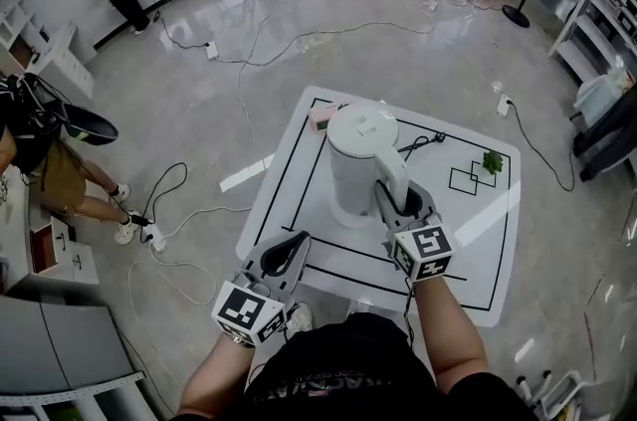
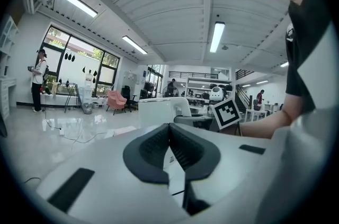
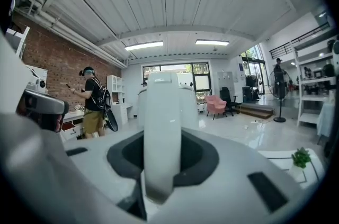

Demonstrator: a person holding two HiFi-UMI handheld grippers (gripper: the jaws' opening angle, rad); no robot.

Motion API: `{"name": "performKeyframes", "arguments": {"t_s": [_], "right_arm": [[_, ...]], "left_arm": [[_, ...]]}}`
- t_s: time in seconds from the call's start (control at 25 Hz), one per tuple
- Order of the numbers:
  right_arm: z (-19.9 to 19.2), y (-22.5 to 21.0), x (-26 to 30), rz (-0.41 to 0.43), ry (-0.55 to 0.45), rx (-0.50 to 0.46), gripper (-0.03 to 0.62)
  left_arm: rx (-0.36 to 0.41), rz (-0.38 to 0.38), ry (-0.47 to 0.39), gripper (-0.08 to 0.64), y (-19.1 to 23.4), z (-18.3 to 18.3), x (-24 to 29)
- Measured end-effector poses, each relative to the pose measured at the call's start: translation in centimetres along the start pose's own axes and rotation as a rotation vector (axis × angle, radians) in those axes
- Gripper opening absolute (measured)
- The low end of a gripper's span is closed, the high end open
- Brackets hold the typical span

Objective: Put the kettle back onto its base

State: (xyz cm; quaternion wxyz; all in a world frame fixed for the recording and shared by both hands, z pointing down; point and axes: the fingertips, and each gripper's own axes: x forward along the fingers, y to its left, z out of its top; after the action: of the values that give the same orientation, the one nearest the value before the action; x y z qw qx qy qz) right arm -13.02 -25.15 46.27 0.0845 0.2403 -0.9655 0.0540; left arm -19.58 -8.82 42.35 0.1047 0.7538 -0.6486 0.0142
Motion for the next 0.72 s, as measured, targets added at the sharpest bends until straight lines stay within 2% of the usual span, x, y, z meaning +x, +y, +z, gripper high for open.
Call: {"name": "performKeyframes", "arguments": {"t_s": [0.44, 0.72], "right_arm": [[-1.8, 0.9, 1.6, 0.028, 0.029, -0.002, 0.100], [-2.4, 1.5, 1.9, 0.046, 0.006, -0.017, 0.100]], "left_arm": [[-0.019, 0.025, 0.018, 0.005, 0.9, -0.7, -0.2], [-0.011, 0.021, 0.033, 0.005, 1.1, -0.8, 0.3]]}}
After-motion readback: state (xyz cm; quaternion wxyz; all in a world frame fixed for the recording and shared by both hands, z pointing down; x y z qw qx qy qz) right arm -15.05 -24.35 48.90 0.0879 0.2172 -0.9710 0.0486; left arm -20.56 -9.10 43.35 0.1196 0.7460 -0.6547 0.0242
